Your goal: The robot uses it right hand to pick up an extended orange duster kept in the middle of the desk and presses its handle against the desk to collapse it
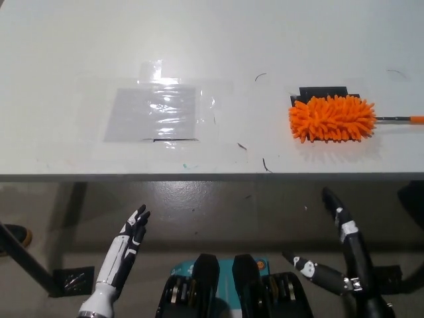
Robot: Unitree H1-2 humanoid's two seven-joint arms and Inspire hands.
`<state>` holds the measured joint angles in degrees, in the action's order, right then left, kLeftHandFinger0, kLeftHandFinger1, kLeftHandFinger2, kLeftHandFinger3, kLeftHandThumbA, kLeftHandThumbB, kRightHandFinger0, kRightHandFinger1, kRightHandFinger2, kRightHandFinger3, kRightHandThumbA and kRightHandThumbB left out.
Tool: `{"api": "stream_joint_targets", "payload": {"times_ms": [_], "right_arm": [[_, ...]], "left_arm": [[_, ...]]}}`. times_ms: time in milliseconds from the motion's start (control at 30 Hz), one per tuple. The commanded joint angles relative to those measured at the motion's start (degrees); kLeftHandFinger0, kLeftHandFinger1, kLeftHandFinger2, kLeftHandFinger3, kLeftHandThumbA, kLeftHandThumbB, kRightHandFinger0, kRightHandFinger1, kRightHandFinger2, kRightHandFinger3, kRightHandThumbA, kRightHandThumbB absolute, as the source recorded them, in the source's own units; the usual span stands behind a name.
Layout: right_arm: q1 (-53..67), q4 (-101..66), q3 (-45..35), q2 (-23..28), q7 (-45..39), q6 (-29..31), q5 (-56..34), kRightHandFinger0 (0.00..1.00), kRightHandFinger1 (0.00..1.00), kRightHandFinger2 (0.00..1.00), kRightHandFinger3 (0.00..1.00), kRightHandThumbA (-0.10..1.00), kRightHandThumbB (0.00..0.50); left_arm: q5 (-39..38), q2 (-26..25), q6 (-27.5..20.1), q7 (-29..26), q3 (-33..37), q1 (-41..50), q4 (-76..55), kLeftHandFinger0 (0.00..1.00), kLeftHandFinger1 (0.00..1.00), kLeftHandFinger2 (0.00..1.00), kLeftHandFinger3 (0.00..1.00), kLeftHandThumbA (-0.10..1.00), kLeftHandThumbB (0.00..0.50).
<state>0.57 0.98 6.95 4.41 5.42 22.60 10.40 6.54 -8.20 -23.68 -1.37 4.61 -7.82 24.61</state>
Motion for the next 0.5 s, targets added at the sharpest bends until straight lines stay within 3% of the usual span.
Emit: {"api": "stream_joint_targets", "payload": {"times_ms": [0,67,100,133,267,300,400,433,467], "right_arm": [[0.10,-3.81,1.10,1.29,4.46,4.33,2.79,1.00,1.00,1.00,1.00,0.98,0.233],[-0.01,-11.32,-0.96,2.35,4.45,4.33,6.55,1.00,1.00,1.00,1.00,0.95,0.258],[-0.91,-18.09,-3.66,3.35,1.40,0.93,10.26,1.00,1.00,1.00,1.00,1.00,0.316],[-1.23,-21.23,-4.56,4.01,0.35,-2.51,13.14,1.00,1.00,1.00,1.00,1.00,0.330],[-1.17,-21.72,-4.78,3.78,-0.01,-3.09,13.53,1.00,1.00,1.00,1.00,1.00,0.333],[-8.33,-31.20,-6.50,9.14,-9.65,-20.25,11.67,1.00,1.00,1.00,1.00,0.90,0.323],[-8.38,-31.61,-6.28,9.28,-9.84,-21.18,11.73,1.00,1.00,1.00,1.00,0.89,0.324],[-12.32,-31.63,-6.05,11.89,-12.90,-24.92,11.67,1.00,1.00,1.00,1.00,0.91,0.333],[-21.12,-31.23,-5.49,17.25,-19.87,-33.54,11.26,1.00,1.00,1.00,1.00,0.89,0.344]], "left_arm": [[0.93,-0.85,-3.25,-1.55,0.58,-0.47,-1.87,1.00,1.00,1.00,1.00,1.00,0.500],[0.34,-0.97,-3.25,-1.10,0.53,-1.24,-1.76,1.00,1.00,1.00,1.00,1.00,0.500],[0.22,-1.12,-3.25,-0.78,0.28,-1.56,-1.83,1.00,1.00,1.00,1.00,1.00,0.500],[0.71,-1.11,-3.25,-1.18,0.25,-1.76,-1.68,1.00,1.00,1.00,1.00,1.00,0.500],[0.70,-1.10,-3.25,-1.18,0.27,-1.83,-1.63,1.00,1.00,1.00,1.00,1.00,0.500],[-0.06,-1.24,-3.25,-0.63,0.42,-1.96,-0.62,1.00,1.00,1.00,1.00,1.00,0.500],[-0.08,-1.27,-3.25,-0.62,0.41,-1.92,-0.64,1.00,1.00,1.00,1.00,1.00,0.500],[-0.02,-1.24,-3.25,-0.66,0.46,-1.93,-0.44,1.00,1.00,1.00,1.00,1.00,0.500],[0.16,-1.18,-3.25,-1.00,0.61,-1.99,0.01,1.00,1.00,1.00,1.00,1.00,0.500]]}}
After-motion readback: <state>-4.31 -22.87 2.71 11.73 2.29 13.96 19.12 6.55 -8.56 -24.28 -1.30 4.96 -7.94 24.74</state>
